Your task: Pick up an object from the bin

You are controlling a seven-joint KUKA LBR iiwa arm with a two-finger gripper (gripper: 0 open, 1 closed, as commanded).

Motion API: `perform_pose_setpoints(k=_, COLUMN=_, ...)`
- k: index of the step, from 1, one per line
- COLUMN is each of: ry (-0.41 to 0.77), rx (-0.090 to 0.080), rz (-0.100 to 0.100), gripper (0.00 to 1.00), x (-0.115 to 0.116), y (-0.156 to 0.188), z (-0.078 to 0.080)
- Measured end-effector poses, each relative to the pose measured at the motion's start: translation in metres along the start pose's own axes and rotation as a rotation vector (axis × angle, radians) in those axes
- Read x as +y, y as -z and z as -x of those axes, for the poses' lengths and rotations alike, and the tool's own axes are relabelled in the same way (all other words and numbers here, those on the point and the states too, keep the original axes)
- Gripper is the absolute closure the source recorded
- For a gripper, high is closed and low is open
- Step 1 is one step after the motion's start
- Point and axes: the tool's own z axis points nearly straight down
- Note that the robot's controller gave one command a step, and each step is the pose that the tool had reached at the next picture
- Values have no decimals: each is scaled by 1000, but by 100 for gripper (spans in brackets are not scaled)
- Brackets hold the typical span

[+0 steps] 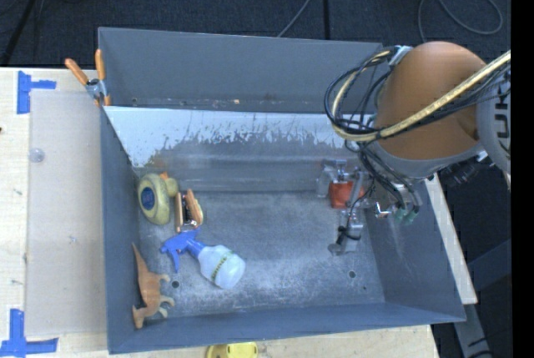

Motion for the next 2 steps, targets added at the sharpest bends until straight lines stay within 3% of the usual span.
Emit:
perform_pose_setpoints(k=1, ry=0, rx=-8, rz=0, gripper=0, x=0, y=4, z=1)
perform_pose_setpoints(k=2, ry=48, rx=-13, rz=-1, gripper=0, x=12, y=-22, z=3)
